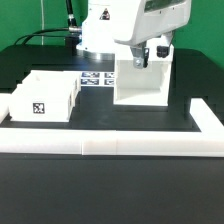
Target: Assemble drawer
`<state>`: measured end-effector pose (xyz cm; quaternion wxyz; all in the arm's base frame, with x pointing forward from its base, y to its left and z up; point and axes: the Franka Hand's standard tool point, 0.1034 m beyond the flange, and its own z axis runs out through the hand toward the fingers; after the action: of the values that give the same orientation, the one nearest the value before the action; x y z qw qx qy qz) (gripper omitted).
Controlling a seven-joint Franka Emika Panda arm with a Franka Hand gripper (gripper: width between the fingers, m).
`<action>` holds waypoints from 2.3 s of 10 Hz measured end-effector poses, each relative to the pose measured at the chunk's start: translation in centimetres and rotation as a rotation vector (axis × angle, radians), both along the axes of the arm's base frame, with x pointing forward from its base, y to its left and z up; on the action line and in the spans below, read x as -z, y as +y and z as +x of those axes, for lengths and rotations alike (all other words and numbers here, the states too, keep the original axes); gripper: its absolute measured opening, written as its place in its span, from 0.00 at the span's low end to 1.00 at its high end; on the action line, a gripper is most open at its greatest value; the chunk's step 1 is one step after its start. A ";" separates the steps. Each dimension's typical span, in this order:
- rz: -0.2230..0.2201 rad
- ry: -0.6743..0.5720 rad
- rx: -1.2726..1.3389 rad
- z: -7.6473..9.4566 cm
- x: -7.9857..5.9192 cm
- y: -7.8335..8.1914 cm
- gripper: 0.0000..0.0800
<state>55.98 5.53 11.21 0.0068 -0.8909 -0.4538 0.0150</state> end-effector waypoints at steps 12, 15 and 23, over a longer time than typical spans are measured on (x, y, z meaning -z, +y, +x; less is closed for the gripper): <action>-0.021 -0.038 0.574 -6.5 -2.0 1.4 0.81; -0.027 -0.005 1.025 -9.3 -2.2 2.6 0.81; 0.035 -0.005 1.140 -12.3 -0.6 4.0 0.81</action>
Offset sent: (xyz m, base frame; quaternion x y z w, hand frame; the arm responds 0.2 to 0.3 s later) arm -0.0581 -0.0007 0.0181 -0.0494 0.0179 0.1542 0.9866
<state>43.73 9.58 11.82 0.0275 -0.9948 0.0985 -0.0007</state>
